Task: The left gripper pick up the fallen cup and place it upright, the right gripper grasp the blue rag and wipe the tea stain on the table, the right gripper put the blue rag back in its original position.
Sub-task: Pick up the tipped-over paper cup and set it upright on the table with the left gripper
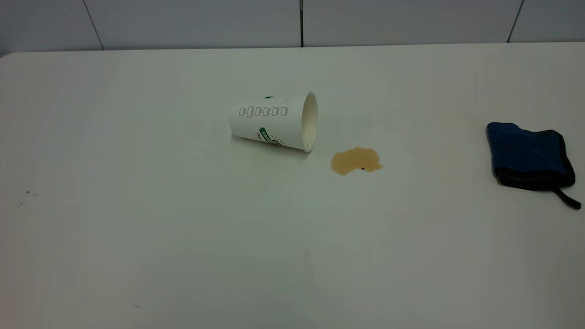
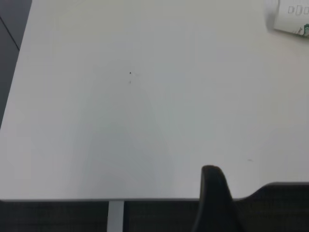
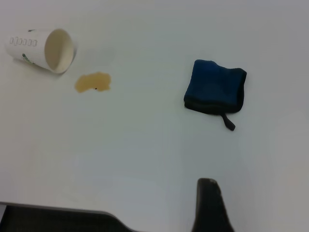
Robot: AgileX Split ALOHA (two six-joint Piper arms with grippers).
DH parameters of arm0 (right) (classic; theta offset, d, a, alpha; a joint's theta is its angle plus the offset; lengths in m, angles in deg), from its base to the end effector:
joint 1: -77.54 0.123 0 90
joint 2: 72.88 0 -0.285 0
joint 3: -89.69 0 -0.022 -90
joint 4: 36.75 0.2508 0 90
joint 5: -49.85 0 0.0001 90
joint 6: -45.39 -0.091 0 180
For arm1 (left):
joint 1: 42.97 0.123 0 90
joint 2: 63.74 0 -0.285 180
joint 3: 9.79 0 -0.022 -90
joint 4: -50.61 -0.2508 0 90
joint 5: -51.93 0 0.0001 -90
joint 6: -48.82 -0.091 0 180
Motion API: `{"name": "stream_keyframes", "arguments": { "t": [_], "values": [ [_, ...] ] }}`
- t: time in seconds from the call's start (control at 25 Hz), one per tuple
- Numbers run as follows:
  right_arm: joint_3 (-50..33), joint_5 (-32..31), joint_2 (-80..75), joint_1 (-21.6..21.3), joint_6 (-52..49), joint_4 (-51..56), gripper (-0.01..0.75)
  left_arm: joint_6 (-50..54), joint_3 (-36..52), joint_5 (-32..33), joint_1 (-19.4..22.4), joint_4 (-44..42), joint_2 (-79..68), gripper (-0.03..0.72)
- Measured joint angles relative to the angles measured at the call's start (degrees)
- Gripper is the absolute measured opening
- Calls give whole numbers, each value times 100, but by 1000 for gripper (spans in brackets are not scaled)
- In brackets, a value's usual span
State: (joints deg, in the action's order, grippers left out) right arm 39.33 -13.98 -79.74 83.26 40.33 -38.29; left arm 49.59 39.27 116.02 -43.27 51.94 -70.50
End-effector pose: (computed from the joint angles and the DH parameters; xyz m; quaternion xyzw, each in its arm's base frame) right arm -0.0059 -0.0028 0.2643 -0.0042 0.8705 0.0329 0.4911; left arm -0.0091 -0.0019 0.2702 -0.0027 0.8656 -0.0163 0.5005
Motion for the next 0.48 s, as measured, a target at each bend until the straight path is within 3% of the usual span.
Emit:
{"name": "stream_keyframes", "arguments": {
  "t": [0.28, 0.48],
  "values": [
    [0, 0, 0, 0, 0, 0, 533, -141, -506, -343, 0, 481, -881, 504],
    [0, 0, 0, 0, 0, 0, 533, -1162, -862, -1224, 0, 1053, -2382, 586]
  ]
}}
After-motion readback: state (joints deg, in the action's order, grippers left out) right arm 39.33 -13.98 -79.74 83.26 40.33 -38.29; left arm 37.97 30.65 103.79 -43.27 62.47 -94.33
